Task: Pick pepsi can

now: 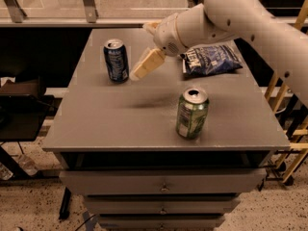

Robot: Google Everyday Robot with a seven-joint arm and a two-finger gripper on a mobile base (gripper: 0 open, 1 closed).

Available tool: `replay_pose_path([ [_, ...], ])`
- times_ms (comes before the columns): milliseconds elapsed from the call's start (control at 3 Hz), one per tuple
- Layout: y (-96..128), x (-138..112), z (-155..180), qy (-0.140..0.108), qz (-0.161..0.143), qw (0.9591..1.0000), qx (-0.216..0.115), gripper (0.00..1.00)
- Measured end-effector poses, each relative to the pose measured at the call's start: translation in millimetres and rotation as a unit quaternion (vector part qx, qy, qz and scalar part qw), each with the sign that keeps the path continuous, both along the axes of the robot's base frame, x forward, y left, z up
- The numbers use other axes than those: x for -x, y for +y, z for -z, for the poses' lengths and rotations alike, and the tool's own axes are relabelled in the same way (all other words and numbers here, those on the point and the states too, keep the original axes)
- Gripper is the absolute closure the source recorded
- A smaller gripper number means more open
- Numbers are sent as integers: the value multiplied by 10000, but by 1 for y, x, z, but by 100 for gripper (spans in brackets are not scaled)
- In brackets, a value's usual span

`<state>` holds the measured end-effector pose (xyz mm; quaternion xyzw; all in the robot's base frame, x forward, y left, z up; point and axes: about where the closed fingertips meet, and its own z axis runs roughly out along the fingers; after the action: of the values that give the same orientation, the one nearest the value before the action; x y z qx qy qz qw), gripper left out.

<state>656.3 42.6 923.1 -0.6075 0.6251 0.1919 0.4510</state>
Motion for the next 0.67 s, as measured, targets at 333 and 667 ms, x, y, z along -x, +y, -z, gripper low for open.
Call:
replay_pose_path([
  [333,19,-10,1,-53,2,10000,-75,0],
  [667,38,-14,-2,-70,-117,9999,-29,0],
])
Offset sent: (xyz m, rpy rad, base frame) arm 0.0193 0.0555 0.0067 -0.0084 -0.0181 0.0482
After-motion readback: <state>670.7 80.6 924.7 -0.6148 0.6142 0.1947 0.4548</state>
